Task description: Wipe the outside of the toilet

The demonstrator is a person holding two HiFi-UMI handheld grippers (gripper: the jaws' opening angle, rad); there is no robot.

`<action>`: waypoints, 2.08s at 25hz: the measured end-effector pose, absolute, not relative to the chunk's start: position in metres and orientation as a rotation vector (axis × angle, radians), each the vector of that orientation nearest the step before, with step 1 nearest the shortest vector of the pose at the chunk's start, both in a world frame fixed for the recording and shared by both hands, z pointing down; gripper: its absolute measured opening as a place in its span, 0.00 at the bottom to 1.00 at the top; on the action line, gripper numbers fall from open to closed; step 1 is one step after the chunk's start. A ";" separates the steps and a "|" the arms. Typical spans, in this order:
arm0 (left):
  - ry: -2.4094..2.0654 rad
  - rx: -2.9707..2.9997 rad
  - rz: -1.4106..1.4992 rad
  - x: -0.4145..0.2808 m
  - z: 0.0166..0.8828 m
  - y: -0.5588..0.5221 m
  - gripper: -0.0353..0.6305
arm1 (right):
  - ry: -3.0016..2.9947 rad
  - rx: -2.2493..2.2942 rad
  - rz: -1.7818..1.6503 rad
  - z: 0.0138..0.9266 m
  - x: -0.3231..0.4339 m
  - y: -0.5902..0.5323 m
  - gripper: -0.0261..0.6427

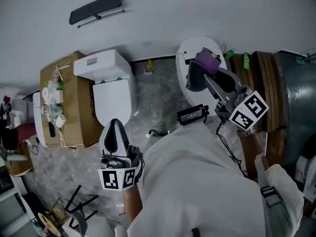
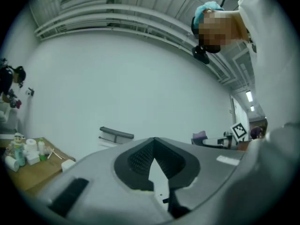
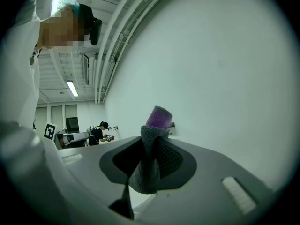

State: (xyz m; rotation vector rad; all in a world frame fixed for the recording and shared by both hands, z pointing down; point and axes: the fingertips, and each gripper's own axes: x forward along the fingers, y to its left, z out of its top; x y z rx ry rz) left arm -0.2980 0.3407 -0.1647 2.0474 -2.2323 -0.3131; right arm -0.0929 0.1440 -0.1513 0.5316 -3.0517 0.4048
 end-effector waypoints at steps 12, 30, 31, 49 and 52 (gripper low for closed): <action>-2.270 2.107 -0.383 -0.368 -0.183 0.440 0.06 | -3.136 0.482 0.470 -0.158 -0.195 0.296 0.17; -1.942 2.327 -0.413 -0.351 -0.158 0.496 0.06 | -3.034 0.906 0.402 -0.165 -0.150 0.412 0.17; -1.927 2.343 -0.419 -0.341 -0.161 0.494 0.06 | -3.033 0.937 0.395 -0.167 -0.136 0.414 0.17; -1.701 2.481 -0.363 -0.035 -0.158 0.490 0.06 | -3.010 1.187 0.408 -0.164 0.170 0.443 0.17; -1.699 2.490 -0.348 0.003 -0.156 0.499 0.06 | -3.001 1.193 0.407 -0.157 0.211 0.450 0.17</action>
